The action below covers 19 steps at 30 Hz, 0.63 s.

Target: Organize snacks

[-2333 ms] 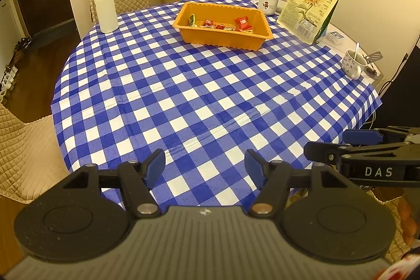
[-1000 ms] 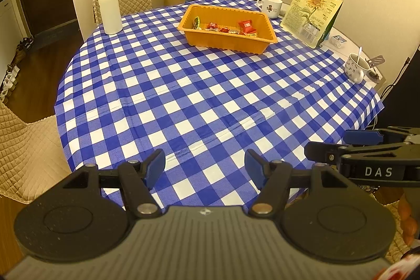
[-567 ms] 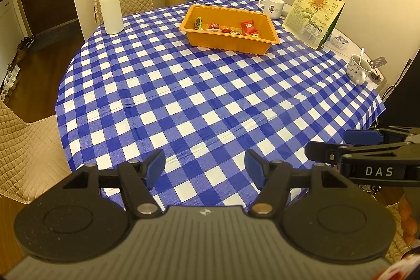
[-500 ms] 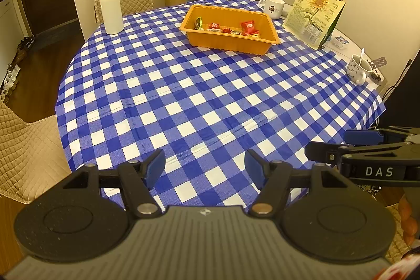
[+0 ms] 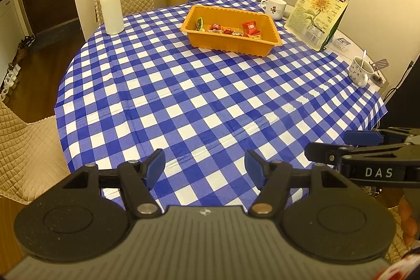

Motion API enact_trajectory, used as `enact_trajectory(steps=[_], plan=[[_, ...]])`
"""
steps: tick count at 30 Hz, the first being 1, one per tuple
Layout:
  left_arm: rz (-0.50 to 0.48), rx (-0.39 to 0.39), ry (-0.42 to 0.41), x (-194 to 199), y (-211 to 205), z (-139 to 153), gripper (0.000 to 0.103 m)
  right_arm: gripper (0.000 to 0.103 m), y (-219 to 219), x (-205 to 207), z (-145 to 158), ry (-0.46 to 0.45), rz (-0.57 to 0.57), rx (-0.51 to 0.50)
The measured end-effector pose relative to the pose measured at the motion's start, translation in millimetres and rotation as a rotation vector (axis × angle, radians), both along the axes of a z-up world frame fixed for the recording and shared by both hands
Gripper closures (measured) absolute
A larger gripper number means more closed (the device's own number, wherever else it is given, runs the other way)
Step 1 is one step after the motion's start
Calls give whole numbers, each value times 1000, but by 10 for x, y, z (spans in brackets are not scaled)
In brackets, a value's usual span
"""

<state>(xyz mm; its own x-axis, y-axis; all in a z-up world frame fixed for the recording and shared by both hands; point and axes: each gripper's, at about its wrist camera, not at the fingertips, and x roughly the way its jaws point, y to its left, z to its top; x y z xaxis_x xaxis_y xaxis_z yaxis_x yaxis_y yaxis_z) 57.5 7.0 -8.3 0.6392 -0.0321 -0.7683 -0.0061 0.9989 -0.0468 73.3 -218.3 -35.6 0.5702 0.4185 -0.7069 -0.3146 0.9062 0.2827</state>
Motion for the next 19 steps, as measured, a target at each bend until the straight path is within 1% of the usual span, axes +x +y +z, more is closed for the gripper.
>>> enact_trajectory(steps=[12, 17, 19], plan=[[-1, -2, 1, 36, 21, 1, 38, 24, 5, 17, 0, 3, -1, 0], [1, -5, 4, 158, 47, -8, 38, 24, 2, 53, 3, 8, 0, -1], [3, -5, 7, 222, 20, -25, 36, 24, 1, 83, -1, 10, 2, -2]])
